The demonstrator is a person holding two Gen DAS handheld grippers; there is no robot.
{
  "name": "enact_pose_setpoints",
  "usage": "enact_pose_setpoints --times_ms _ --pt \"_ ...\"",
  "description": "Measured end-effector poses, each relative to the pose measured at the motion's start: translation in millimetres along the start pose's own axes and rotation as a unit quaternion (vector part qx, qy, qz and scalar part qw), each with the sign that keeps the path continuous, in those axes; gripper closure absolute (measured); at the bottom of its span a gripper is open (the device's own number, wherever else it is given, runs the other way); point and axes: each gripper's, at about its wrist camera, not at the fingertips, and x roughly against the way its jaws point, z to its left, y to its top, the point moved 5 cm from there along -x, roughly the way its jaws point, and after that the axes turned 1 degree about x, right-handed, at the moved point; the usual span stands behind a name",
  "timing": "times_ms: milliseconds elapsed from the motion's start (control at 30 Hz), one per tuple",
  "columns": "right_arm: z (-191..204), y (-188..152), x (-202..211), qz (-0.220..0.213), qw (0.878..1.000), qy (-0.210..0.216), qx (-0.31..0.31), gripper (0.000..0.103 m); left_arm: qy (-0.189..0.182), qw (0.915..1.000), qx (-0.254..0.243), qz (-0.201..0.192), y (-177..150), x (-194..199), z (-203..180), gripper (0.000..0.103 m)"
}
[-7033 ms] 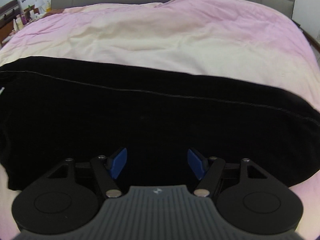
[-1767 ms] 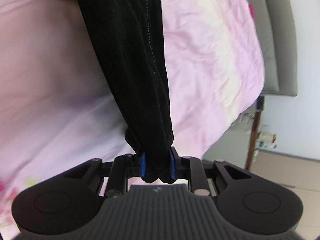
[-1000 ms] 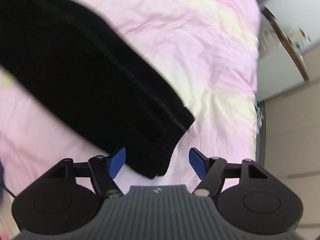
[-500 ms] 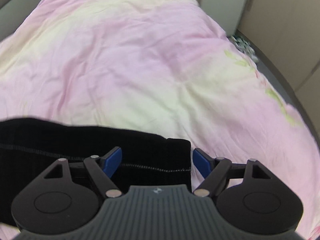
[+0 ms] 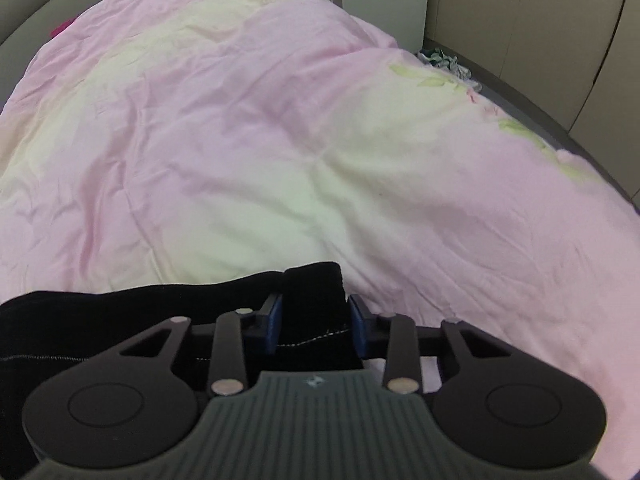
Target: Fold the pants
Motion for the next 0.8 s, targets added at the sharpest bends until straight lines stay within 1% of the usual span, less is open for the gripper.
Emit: enact_pose_setpoints --times_ms 100,133,233,267,300,333,367,400,433,467,533,567,633,667,700,733,800 --pt "9 3 27 -0.051 0.998 -0.012 0.033 0.075 0.019 0.9994 -0.017 -0.023 -2 14 -4 0.089" --pt "11 5 38 -0.072 0.997 -0.014 0.038 0.076 0.022 0.9991 -0.020 -0.031 -2 19 -5 0.089" --pt "11 14 68 -0.136 0.990 -0.016 0.039 0.077 0.031 0.9975 -0.015 -0.061 0 31 -3 0.091" --pt "12 17 73 -0.147 0.988 -0.022 0.039 0.077 0.038 0.9967 -0.014 -0.071 2 34 -3 0.098" --pt "12 18 74 -0.152 0.987 -0.029 0.040 0.077 0.047 0.9956 -0.017 -0.079 5 35 -3 0.097" --pt "13 19 73 -0.151 0.987 -0.037 0.042 0.077 0.054 0.9951 -0.016 -0.081 6 33 -2 0.097" --pt "14 20 69 -0.146 0.988 -0.042 0.041 0.077 0.064 0.9947 -0.016 -0.078 8 30 -1 0.101" --pt "14 20 64 -0.141 0.988 -0.043 0.035 0.077 0.088 0.9923 -0.024 -0.084 11 28 0 0.103" --pt "15 20 58 -0.136 0.989 -0.045 0.032 0.076 0.105 0.9898 -0.032 -0.091 13 26 2 0.103" --pt "16 19 52 -0.130 0.990 -0.051 0.038 0.077 0.115 0.9886 -0.030 -0.093 16 24 6 0.103" --pt "19 18 37 -0.114 0.990 -0.061 0.051 0.076 0.102 0.9914 -0.008 -0.081 20 23 14 0.103" --pt "19 18 29 -0.101 0.992 -0.059 0.051 0.075 0.098 0.9913 -0.012 -0.087 21 27 13 0.103" --pt "16 19 20 -0.084 0.994 -0.055 0.046 0.070 0.090 0.9908 -0.036 -0.095 21 37 4 0.103" --pt "14 20 18 -0.078 0.994 -0.054 0.044 0.067 0.077 0.9915 -0.046 -0.094 20 42 -3 0.103" --pt "12 20 19 -0.076 0.995 -0.054 0.039 0.057 0.068 0.9917 -0.053 -0.095 20 48 -10 0.103" --pt "9 21 22 -0.076 0.995 -0.053 0.033 0.051 0.058 0.9919 -0.059 -0.096 18 53 -19 0.103" --pt "3 18 31 -0.078 0.996 -0.046 0.021 0.048 0.026 0.9931 -0.064 -0.095 14 63 -40 0.100"
